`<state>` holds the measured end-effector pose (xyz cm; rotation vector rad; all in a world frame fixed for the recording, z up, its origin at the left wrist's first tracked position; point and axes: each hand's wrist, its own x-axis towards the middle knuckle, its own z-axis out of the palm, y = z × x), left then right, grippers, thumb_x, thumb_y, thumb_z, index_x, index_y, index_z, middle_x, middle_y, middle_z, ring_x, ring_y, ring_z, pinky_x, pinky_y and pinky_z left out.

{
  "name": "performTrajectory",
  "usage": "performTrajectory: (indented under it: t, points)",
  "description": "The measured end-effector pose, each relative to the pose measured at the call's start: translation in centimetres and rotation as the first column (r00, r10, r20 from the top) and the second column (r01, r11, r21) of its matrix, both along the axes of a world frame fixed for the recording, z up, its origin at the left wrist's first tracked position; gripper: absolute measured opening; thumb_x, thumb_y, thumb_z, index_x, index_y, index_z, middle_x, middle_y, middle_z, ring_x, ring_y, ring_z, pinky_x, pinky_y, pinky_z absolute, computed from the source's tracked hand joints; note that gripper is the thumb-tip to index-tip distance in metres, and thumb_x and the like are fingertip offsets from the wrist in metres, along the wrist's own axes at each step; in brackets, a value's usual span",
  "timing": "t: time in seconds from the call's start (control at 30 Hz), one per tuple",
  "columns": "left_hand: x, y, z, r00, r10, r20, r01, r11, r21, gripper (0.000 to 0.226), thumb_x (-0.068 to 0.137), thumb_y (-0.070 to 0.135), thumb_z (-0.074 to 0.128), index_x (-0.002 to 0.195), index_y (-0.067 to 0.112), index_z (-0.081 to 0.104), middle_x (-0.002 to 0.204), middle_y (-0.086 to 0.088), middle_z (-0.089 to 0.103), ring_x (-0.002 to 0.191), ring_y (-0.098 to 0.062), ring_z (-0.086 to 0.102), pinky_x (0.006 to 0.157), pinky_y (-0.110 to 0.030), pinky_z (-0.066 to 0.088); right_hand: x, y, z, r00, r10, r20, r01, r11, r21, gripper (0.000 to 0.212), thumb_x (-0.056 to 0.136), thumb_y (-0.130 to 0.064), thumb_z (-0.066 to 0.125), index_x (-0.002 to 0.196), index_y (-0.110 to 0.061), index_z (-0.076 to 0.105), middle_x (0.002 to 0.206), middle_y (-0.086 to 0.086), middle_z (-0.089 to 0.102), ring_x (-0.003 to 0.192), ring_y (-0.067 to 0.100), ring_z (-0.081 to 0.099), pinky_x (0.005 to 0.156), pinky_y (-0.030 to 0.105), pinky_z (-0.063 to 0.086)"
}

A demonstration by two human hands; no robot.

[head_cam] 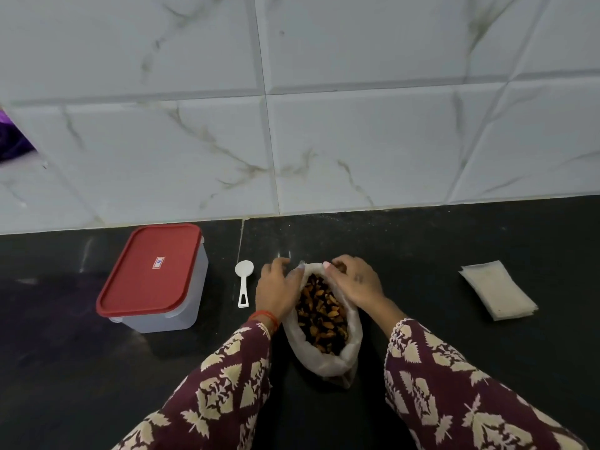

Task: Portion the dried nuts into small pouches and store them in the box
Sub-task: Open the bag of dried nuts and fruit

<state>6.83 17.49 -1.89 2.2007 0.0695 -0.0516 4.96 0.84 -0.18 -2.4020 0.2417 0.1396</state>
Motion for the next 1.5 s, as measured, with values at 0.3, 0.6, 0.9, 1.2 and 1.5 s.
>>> performTrajectory:
  t: [0.3, 0.6, 0.9, 1.2, 1.5]
  points:
    - [3.2, -1.6, 1.7, 0.946, -0.046, -0.32, -0.1, 0.9, -0.424, 0.016, 0.081, 0.02, 0.065, 0.075, 0.008, 0.073, 0.086, -0.015, 0.069, 0.086, -0.029, 0.064, 0.086, -0.04, 0.05, 2.7, 1.5, 1.2, 0.887, -0.192, -0.421, 0.457, 0.507, 0.731, 0.023, 0.092, -0.011, 0.05, 0.078, -0.001, 0.065, 0.073, 0.014, 0.06, 0.068, 0.027, 0.058, 0.067, 0.035, 0.048]
    - [1.8, -1.0, -1.4, 0.942, 0.166, -0.293, -0.246, 0.933, -0.262, 0.032, 0.083, 0.045, 0.067, 0.081, 0.013, 0.064, 0.083, -0.001, 0.064, 0.084, -0.018, 0.06, 0.079, -0.029, 0.048, 1.9, 0.2, -0.5, 0.906, -0.329, -0.267, 0.404, 0.859, 0.315, 0.037, 0.095, -0.044, 0.048, 0.096, -0.01, 0.062, 0.085, 0.001, 0.061, 0.084, 0.019, 0.059, 0.078, 0.034, 0.05]
    - [-0.9, -0.2, -1.1, 0.949, 0.15, -0.278, -0.206, 0.96, -0.187, 0.035, 0.091, 0.031, 0.059, 0.064, 0.009, 0.057, 0.064, -0.005, 0.054, 0.066, -0.018, 0.053, 0.064, -0.028, 0.045, -1.8, 0.1, -1.4, 0.927, -0.305, -0.216, 0.346, 0.919, 0.186, 0.035, 0.098, -0.036, 0.043, 0.082, -0.011, 0.063, 0.081, 0.003, 0.062, 0.081, 0.02, 0.061, 0.076, 0.033, 0.051]
    - [-2.1, 0.3, -1.2, 0.879, 0.228, -0.419, -0.393, 0.843, -0.367, 0.039, 0.09, 0.046, 0.055, 0.103, 0.01, 0.062, 0.1, -0.009, 0.066, 0.097, -0.024, 0.062, 0.092, -0.041, 0.05, -2.2, 0.3, -0.1, 0.859, -0.403, -0.314, 0.481, 0.846, 0.229, 0.042, 0.094, -0.049, 0.045, 0.095, -0.01, 0.061, 0.095, 0.005, 0.065, 0.088, 0.021, 0.061, 0.075, 0.033, 0.05]
    - [-6.4, 1.1, -0.2, 0.84, 0.078, -0.536, -0.401, 0.755, -0.519, 0.011, 0.089, 0.016, 0.062, 0.093, 0.006, 0.062, 0.097, -0.016, 0.066, 0.084, -0.027, 0.065, 0.071, -0.039, 0.059, -7.4, 0.8, 0.0, 0.902, -0.381, -0.204, 0.432, 0.777, 0.458, 0.017, 0.086, -0.026, 0.067, 0.094, -0.012, 0.065, 0.094, 0.006, 0.068, 0.084, 0.019, 0.066, 0.077, 0.037, 0.058]
